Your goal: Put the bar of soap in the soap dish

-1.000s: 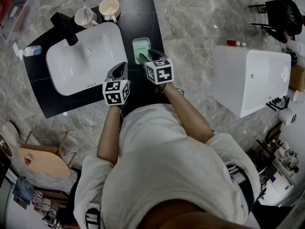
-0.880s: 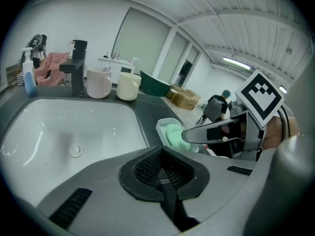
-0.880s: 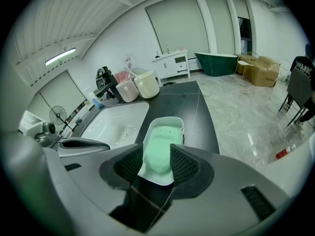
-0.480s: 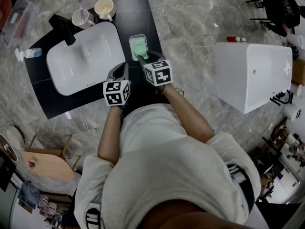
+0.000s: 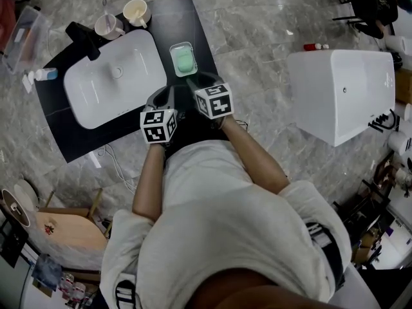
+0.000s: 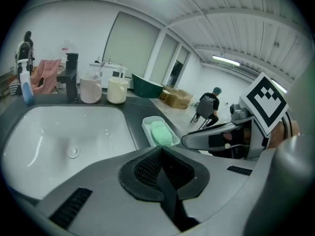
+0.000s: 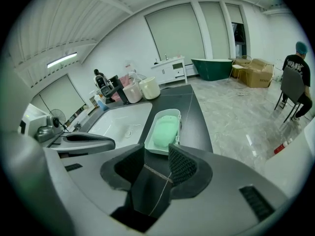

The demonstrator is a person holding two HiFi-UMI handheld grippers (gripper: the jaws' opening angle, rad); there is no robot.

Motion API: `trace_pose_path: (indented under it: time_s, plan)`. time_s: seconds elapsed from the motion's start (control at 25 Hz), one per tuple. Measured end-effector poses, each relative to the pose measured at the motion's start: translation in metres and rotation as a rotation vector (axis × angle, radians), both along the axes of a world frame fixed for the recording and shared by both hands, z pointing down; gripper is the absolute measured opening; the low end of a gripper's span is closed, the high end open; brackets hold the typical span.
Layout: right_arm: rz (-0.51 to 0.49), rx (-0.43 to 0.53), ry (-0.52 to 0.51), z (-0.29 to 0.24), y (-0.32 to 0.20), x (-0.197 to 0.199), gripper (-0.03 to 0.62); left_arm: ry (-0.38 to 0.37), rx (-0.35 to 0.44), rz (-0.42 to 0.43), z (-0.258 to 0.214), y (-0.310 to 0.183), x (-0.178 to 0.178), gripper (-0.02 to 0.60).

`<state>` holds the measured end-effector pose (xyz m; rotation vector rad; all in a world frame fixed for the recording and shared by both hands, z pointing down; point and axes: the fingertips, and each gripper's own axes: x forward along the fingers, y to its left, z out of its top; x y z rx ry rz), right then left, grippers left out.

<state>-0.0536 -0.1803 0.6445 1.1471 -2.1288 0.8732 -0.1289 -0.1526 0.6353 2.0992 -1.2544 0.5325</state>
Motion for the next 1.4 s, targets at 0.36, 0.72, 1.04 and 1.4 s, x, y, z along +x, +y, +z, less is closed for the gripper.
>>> trace_pose_path:
  time_s: [0.36,0.72,1.04,1.4]
  plan:
    - [0.022,0.065,0.030,-0.021,0.038,0.007,0.066,0.011,0.045,0.043,-0.018,0.023,0.004,0.017]
    - [0.057,0.112,0.043,-0.042,0.055,0.025,0.000,0.030,0.085,0.052,-0.044,0.030,0.015,0.017]
    - [-0.002,0.194,0.017,-0.067,0.044,0.024,0.000,0.038,0.100,0.003,-0.058,0.021,0.019,0.017]
    - [-0.117,0.256,-0.011,-0.088,0.030,0.025,0.000,0.008,0.117,-0.104,-0.075,0.018,0.024,0.017]
